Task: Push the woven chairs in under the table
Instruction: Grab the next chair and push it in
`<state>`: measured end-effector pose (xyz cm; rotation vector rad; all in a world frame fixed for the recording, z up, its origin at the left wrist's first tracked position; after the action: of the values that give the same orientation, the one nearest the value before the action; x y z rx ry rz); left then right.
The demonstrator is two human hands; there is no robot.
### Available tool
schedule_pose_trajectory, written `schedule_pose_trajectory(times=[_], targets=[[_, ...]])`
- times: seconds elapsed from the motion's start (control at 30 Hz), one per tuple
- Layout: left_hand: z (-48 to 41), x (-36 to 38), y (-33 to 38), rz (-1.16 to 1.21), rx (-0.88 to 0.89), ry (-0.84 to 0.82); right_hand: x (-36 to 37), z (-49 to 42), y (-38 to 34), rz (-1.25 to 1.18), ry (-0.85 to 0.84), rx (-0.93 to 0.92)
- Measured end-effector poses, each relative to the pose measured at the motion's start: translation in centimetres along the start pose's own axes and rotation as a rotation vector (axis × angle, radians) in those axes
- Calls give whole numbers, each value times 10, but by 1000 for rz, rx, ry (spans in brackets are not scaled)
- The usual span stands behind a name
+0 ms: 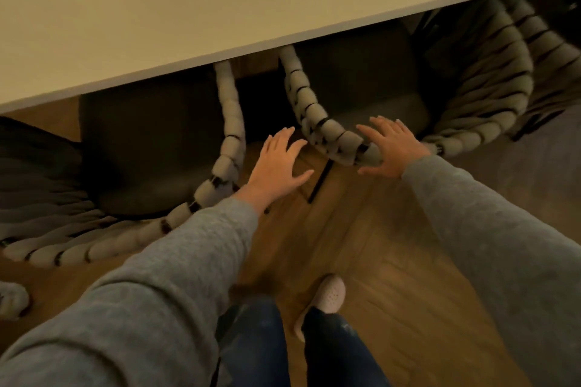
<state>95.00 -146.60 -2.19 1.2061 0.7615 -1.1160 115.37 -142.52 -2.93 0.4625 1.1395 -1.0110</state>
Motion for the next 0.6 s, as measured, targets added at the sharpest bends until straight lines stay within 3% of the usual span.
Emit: schedule_pose_trajectory(times=[0.1,0.2,0.43,0.6], targets=[[-30,27,54,-44,-55,-90,-7,15,58,19,-39,20],[-56,48,104,-152,18,-163,3,27,105,19,-141,41],[-105,105,164,-294,-8,-616,43,41,177,66,-435,30],[-117,124,203,-224,-1,-698,45,45,232,113,-544,-14]])
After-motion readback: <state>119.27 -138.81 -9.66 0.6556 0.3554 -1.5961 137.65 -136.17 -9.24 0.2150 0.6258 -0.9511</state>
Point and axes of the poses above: each hand's wrist, its own z-axis away from the middle knuckle, its own x-axis out of the palm, y = z × x, the point moved 9 cm from there along -z, towards the middle knuckle, and after that the axes turned 13 degrees about -x, right-handed, at the moved point
